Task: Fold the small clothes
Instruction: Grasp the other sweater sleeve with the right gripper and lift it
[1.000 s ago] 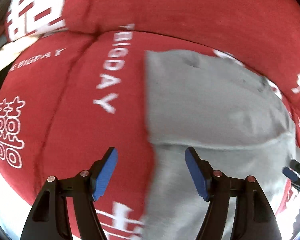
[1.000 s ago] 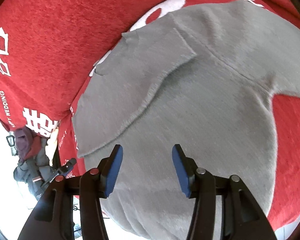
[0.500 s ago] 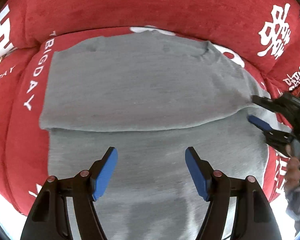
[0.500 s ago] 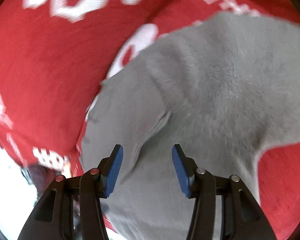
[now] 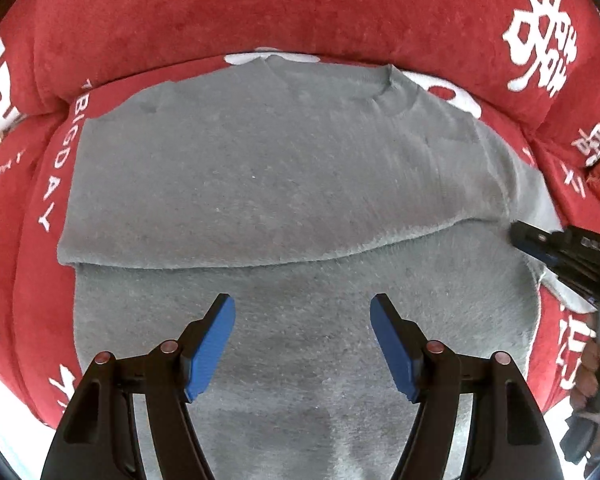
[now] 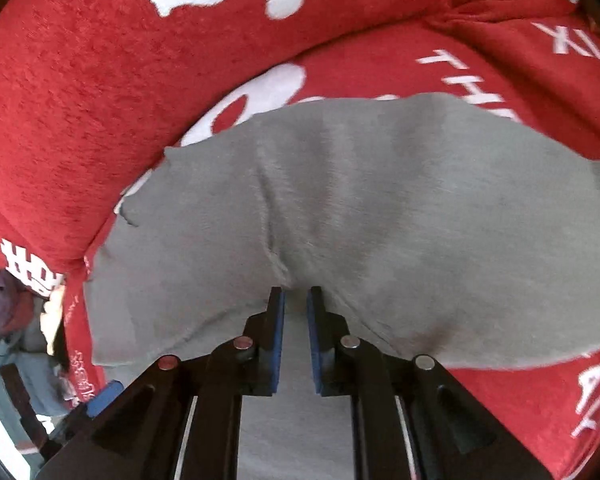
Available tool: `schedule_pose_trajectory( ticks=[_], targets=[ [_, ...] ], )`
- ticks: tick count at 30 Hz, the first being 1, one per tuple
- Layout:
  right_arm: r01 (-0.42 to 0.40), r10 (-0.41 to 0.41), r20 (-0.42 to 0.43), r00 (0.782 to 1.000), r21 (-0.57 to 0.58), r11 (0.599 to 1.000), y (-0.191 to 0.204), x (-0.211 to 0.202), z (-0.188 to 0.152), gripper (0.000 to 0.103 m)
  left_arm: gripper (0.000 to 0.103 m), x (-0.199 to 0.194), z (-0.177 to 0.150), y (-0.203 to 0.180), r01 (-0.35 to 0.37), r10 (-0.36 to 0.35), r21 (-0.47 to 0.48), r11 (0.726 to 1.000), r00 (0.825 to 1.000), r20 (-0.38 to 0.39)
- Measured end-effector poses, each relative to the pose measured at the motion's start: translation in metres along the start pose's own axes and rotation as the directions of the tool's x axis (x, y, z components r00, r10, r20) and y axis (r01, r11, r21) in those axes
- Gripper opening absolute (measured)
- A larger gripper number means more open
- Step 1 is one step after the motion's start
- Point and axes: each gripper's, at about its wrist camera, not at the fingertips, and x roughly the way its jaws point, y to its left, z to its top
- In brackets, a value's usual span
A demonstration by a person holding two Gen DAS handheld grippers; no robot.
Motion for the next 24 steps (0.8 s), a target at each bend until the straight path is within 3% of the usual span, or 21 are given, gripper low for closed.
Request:
schedule_pose_trajectory(
  ticks=[2, 4, 5, 7, 9, 16, 23, 24],
  targets=[
    [-0.007, 0.008, -0.013, 1.000, 0.027, 1.000, -0.010, -0.008, -0.007, 0.017, 0.071, 0.001, 0.000, -0.008, -0.002, 0.002, 0.016, 1.000, 1.000, -0.013],
    [-0.023, 0.025, -0.025, 0.999, 0.063, 0.998, -0.023, -0.017, -0.015, 0.027, 0.071, 0.000, -0.001, -0.016, 0.001, 0.000, 0.033, 0.999, 1.000, -0.019],
    [-0.037, 0.039, -0.027, 0.999, 0.082, 0.996, -0.030, -0.020, -0.019, 0.039, 0.071, -0.001, -0.001, -0.023, 0.004, -0.003, 0.048, 0.999, 1.000, -0.022],
    [-0.078, 0.082, -0.029, 0.996, 0.117, 0.990, -0.045, -0.027, -0.030, 0.042, 0.071, -0.002, -0.001, -0.032, 0.008, -0.006, 0.068, 0.998, 1.000, -0.026],
    [-0.042, 0.047, -0.039, 0.998, 0.136, 0.990, -0.056, -0.035, -0.041, 0.049, 0.071, -0.001, -0.001, -0.043, 0.014, -0.011, 0.089, 0.996, 0.999, -0.033],
    [-0.027, 0.036, -0.035, 0.999, 0.239, 0.971, -0.107, -0.056, -0.070, 0.049, 0.071, 0.002, -0.007, -0.086, 0.044, -0.034, 0.177, 0.983, 0.998, -0.060],
    [0.002, -0.003, 0.002, 1.000, 0.304, 0.953, -0.160, -0.081, -0.076, 0.050, 0.071, 0.012, -0.013, -0.135, 0.069, -0.045, 0.261, 0.963, 0.994, -0.097],
    [-0.005, -0.001, 0.017, 1.000, 0.327, 0.945, -0.170, -0.085, -0.076, 0.051, 0.079, 0.012, -0.013, -0.139, 0.069, -0.044, 0.267, 0.961, 0.994, -0.096]
  ],
)
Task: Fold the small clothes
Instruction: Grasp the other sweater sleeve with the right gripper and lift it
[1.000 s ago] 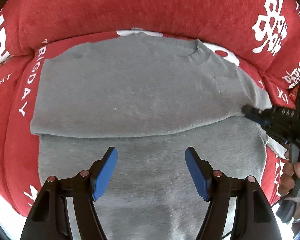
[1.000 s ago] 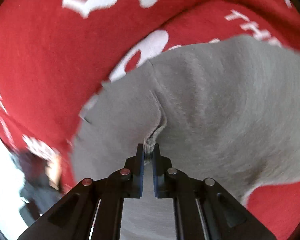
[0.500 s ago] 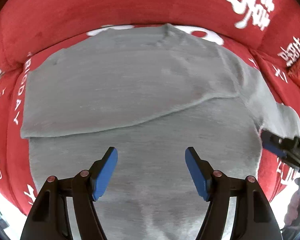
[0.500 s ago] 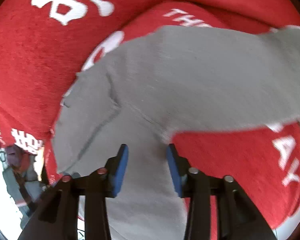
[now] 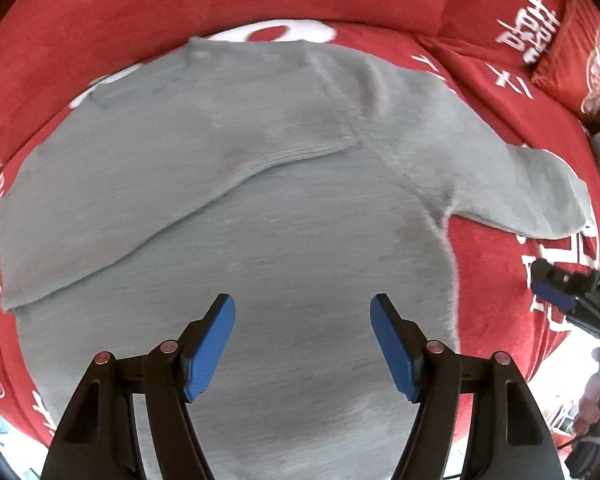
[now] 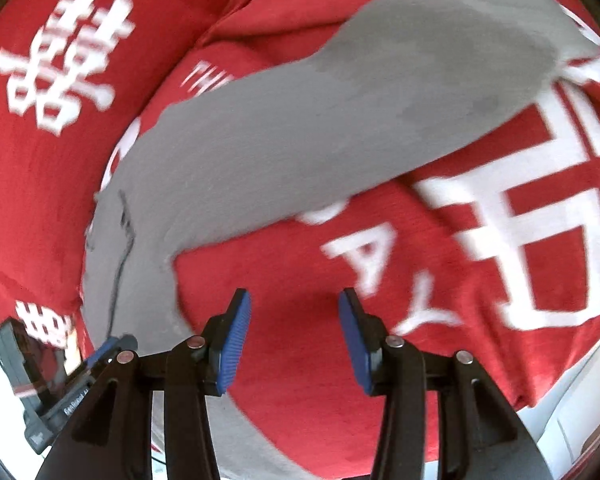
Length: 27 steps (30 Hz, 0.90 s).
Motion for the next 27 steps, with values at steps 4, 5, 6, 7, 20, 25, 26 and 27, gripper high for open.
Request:
schedule_pose_trajectory(
  ticks=[4, 5, 6, 7, 20, 25, 26, 27],
  targets=[
    [-0.045, 0.038, 0.064, 0.997, 0.111, 0.993, -0.038, -0.017, 0.014, 0.055, 0.099, -0.002, 0.007, -0.019, -0.009, 0.008, 0.040, 0.999, 1.000, 0.028],
    [-0.051, 0.042, 0.073, 0.996, 0.127, 0.991, -0.043, -0.018, 0.017, 0.055, 0.099, -0.002, 0.010, -0.023, -0.008, 0.007, 0.049, 0.999, 1.000, 0.027],
    [-0.061, 0.049, 0.086, 0.995, 0.145, 0.988, -0.050, -0.021, 0.021, 0.055, 0.099, -0.001, 0.011, -0.023, -0.004, 0.003, 0.051, 0.999, 1.000, 0.024],
    [-0.067, 0.052, 0.098, 0.994, 0.158, 0.985, -0.055, -0.022, 0.024, 0.055, 0.099, -0.001, 0.014, -0.025, 0.003, -0.004, 0.050, 0.999, 1.000, 0.017],
    [-0.300, 0.204, 0.296, 0.933, 0.331, 0.895, -0.110, -0.036, 0.057, 0.060, 0.099, 0.012, 0.031, -0.036, 0.092, -0.092, 0.013, 0.996, 0.995, -0.025],
    [-0.429, 0.300, 0.358, 0.884, 0.369, 0.824, -0.115, -0.037, 0.067, 0.036, 0.099, 0.003, 0.050, -0.039, 0.052, -0.051, -0.016, 0.998, 0.995, 0.083],
    [-0.458, 0.327, 0.361, 0.873, 0.379, 0.804, -0.116, -0.036, 0.069, 0.016, 0.099, 0.003, 0.055, -0.042, 0.027, -0.025, -0.013, 1.000, 0.994, 0.104],
    [-0.485, 0.355, 0.364, 0.861, 0.383, 0.786, -0.117, -0.035, 0.071, 0.008, 0.099, 0.005, 0.060, -0.046, 0.003, -0.002, -0.009, 1.000, 0.993, 0.121]
  ],
)
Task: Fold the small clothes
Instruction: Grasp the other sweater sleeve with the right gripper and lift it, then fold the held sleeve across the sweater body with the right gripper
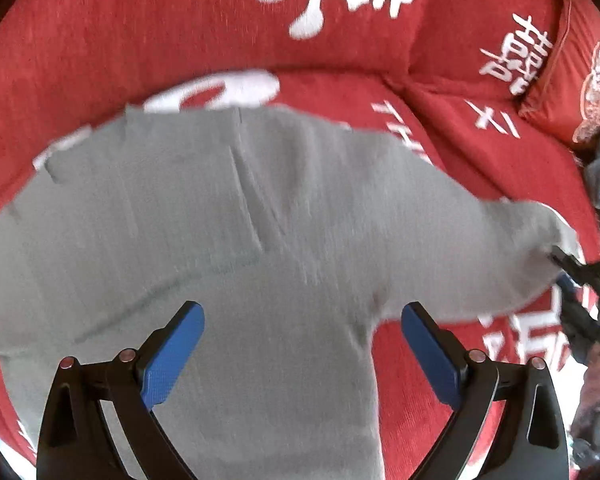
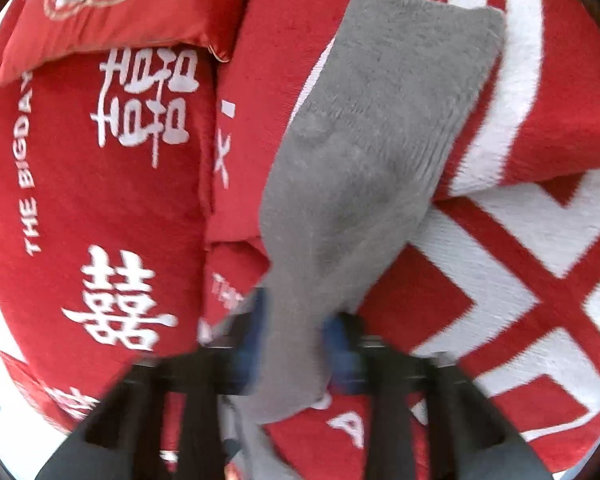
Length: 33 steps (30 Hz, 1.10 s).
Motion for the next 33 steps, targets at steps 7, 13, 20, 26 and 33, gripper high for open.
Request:
schedule_pose_trajectory(
  ticks=[7, 13, 20, 26, 33],
  targets=[
    [-0.242, 0.243, -0.074, 0.967, 0.020, 0.970, 0.026, 0.009, -0.005, 0.008, 0.099, 0.041, 0.006, -0.025, -0.082, 0.083, 0.084, 0.993, 0.996, -0.013],
    [-0.371, 0.357, -0.173, 0.918, -0.054, 0.927, 0.084, 0.033, -0.010, 0.008, 0.099, 0.039, 0.008, -0.017, -0.029, 0.031, 0.069, 0.997, 0.999, -0.019],
    [-0.441, 0.349, -0.356, 0.867, -0.220, 0.870, 0.173, 0.083, -0.074, 0.008, 0.099, -0.011, 0.004, 0.054, 0.021, -0.019, -0.028, 0.999, 0.998, 0.066],
    [-0.468, 0.174, -0.557, 0.812, -0.444, 0.764, 0.243, 0.149, -0.176, 0.008, 0.099, -0.041, -0.018, 0.152, -0.055, 0.069, -0.143, 0.988, 0.993, 0.093],
    [-0.382, -0.147, -0.648, 0.747, -0.599, 0.703, 0.239, 0.244, -0.290, 0.008, 0.099, -0.044, -0.058, 0.259, -0.151, 0.171, -0.301, 0.942, 0.984, 0.042]
  ],
)
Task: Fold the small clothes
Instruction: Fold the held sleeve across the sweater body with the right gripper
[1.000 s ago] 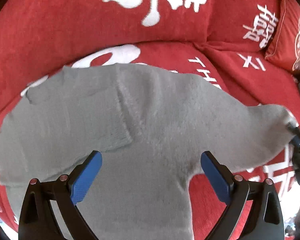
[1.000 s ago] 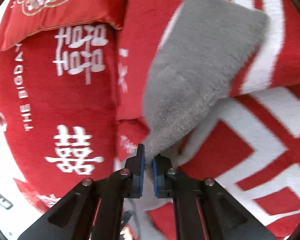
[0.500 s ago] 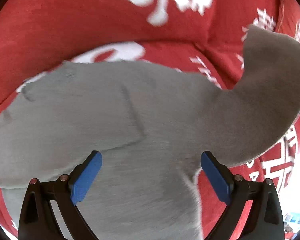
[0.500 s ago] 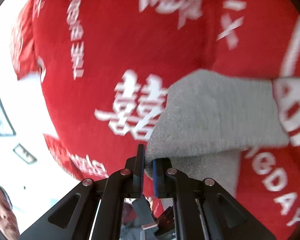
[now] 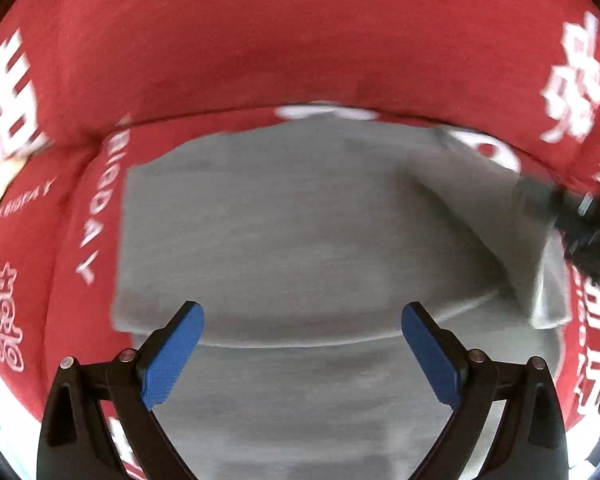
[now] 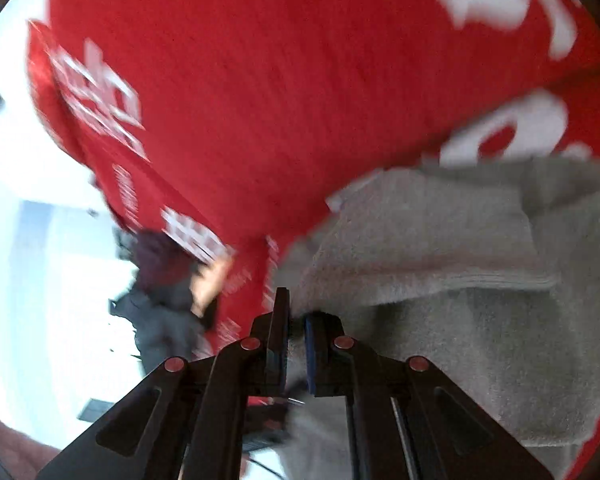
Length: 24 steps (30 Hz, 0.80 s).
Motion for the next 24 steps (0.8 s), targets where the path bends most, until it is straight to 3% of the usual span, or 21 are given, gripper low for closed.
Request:
schedule_pose_trajectory(
  ticks=[3, 6, 8, 12, 14, 16, 17, 19, 21, 24],
  targets=[
    [0.096, -0.096, -0.094, 0.991, 0.001, 0.995, -0.009, 0.042, -0.013, 0.012, 0.099, 0.008, -0.008, 0.029, -0.023, 0.022, -0.033, 0.999, 0.999, -0.023],
    [0.212, -0.205, -0.156, 0.966, 0.028, 0.977, -0.020, 0.059, -0.025, 0.015, 0.099, 0.019, -0.013, 0.043, -0.016, 0.013, -0.069, 0.998, 0.999, -0.043],
    [0.215, -0.204, -0.131, 0.970, 0.074, 0.974, -0.024, 0.052, -0.029, 0.020, 0.099, 0.019, -0.018, 0.052, -0.005, 0.001, -0.082, 0.997, 0.999, -0.046],
    [0.171, -0.182, 0.025, 0.983, 0.234, 0.957, -0.034, 0.022, -0.023, 0.038, 0.099, 0.012, -0.021, 0.062, 0.029, -0.032, -0.096, 0.995, 0.999, -0.035],
    [0.123, -0.161, 0.091, 0.983, 0.330, 0.936, -0.045, 0.014, -0.019, 0.036, 0.099, 0.008, -0.022, 0.067, 0.043, -0.046, -0.098, 0.994, 0.999, -0.026],
    [0.091, -0.152, 0.135, 0.979, 0.380, 0.921, -0.049, 0.013, -0.013, 0.013, 0.099, 0.002, -0.025, 0.073, 0.057, -0.059, -0.098, 0.994, 0.998, -0.015],
    [0.092, -0.150, 0.136, 0.979, 0.359, 0.929, -0.045, 0.016, -0.011, 0.008, 0.099, 0.001, -0.025, 0.075, 0.061, -0.062, -0.098, 0.993, 0.998, -0.010],
    [0.143, -0.170, 0.108, 0.980, 0.223, 0.964, -0.018, 0.029, -0.003, 0.008, 0.099, -0.004, -0.029, 0.080, 0.072, -0.073, -0.100, 0.992, 0.997, 0.001],
    [0.199, -0.199, 0.028, 0.980, 0.014, 0.980, 0.021, 0.054, -0.002, 0.008, 0.099, -0.007, -0.033, 0.086, 0.083, -0.083, -0.107, 0.991, 0.997, 0.008],
    [0.271, -0.315, -0.111, 0.943, -0.300, 0.915, 0.064, 0.099, -0.020, 0.008, 0.099, -0.009, -0.039, 0.098, 0.081, -0.081, -0.131, 0.988, 0.997, 0.007]
  ],
)
